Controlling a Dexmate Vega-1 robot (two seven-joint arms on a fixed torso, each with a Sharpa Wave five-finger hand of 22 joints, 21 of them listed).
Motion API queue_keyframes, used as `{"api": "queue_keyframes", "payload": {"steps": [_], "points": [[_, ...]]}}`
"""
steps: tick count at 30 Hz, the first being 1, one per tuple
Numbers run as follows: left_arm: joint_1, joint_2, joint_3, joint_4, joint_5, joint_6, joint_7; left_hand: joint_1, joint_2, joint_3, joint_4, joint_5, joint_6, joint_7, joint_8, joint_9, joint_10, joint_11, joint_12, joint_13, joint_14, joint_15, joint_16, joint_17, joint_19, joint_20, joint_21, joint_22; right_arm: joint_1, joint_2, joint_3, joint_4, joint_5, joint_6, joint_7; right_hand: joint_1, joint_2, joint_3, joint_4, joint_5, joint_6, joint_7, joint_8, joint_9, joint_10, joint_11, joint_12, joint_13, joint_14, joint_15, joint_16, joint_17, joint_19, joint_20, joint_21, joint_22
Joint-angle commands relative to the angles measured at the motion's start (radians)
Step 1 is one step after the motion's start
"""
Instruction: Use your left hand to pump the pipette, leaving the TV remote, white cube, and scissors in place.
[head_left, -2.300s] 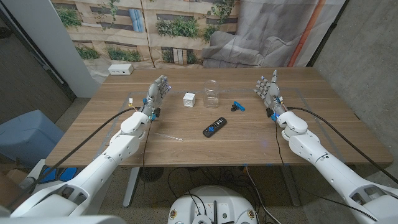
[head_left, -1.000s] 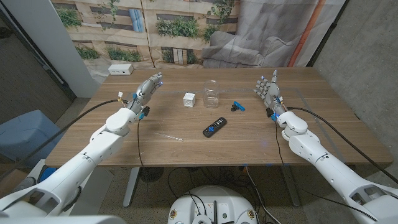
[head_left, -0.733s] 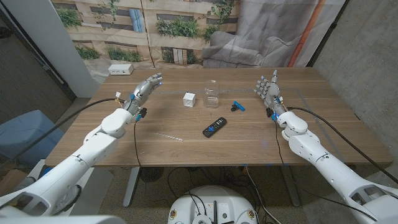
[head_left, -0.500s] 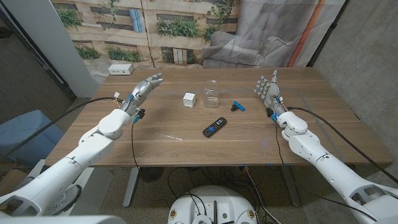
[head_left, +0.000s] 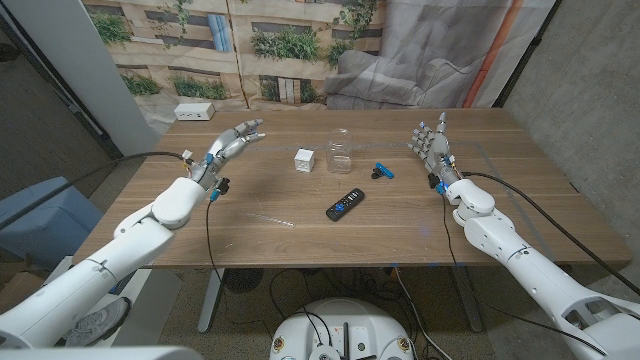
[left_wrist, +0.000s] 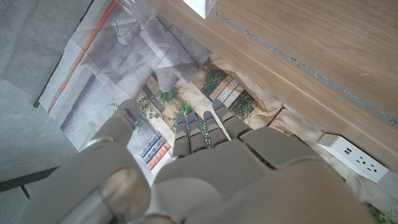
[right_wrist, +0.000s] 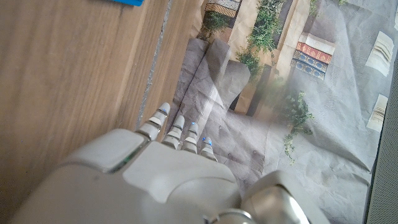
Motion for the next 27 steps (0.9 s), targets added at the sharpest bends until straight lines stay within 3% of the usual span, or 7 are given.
{"api": "queue_keyframes", "payload": {"steps": [1, 6, 17, 27], "points": [[0.075, 0.077, -0.042, -0.109, 0.136, 0.064, 0.057, 0.031, -0.004, 0.004, -0.007, 0.007, 0.024, -0.007, 0.007, 0.004, 0.022, -0.005, 0.007, 0.003, 0.022, -0.039, 0.004, 0.003, 0.016, -0.013, 0.007, 0.002, 0.0, 0.0, 0.0, 0.0, 0.0, 0.0, 0.0, 0.0, 0.058, -0.007, 0.0, 0.006, 0.003, -0.009, 0.006, 0.004, 0.001, -0.004, 0.004, 0.005, -0.01, -0.079, 0.006, 0.004, 0.005, 0.002, 0.004, 0.005], [0.103, 0.119, -0.063, -0.153, 0.178, 0.07, 0.044, 0.07, -0.023, 0.0, -0.008, 0.008, 0.039, -0.029, 0.005, 0.005, 0.044, -0.016, 0.005, 0.003, 0.049, -0.054, 0.005, 0.003, 0.033, -0.016, 0.007, 0.002, 0.0, 0.0, 0.0, 0.0, 0.0, 0.0, 0.0, 0.0, 0.058, -0.007, 0.0, 0.006, 0.003, -0.01, 0.006, 0.004, 0.0, -0.004, 0.004, 0.006, -0.011, -0.079, 0.006, 0.004, 0.005, 0.002, 0.004, 0.005], [0.166, 0.19, -0.113, -0.2, 0.279, 0.039, 0.029, 0.126, -0.054, -0.01, -0.006, 0.006, 0.062, -0.04, 0.004, 0.005, 0.08, -0.034, 0.005, 0.004, 0.084, -0.068, 0.004, 0.004, 0.059, -0.014, 0.009, 0.004, 0.0, 0.0, 0.0, 0.001, 0.0, 0.0, 0.0, 0.0, 0.058, -0.007, 0.001, 0.006, 0.003, -0.01, 0.006, 0.004, 0.0, -0.004, 0.003, 0.005, -0.01, -0.079, 0.006, 0.004, 0.005, 0.002, 0.004, 0.005], [0.206, 0.236, -0.141, -0.225, 0.494, -0.022, 0.079, 0.151, -0.078, -0.023, -0.005, 0.003, 0.07, -0.055, 0.003, 0.006, 0.082, -0.046, -0.003, 0.004, 0.092, -0.082, 0.0, 0.004, 0.053, -0.017, 0.002, 0.004, 0.0, 0.0, 0.0, 0.001, 0.0, 0.001, 0.001, 0.0, 0.058, -0.007, 0.0, 0.006, 0.004, -0.01, 0.007, 0.004, -0.001, -0.005, 0.003, 0.006, -0.01, -0.079, 0.006, 0.004, 0.005, 0.002, 0.004, 0.005]]}}
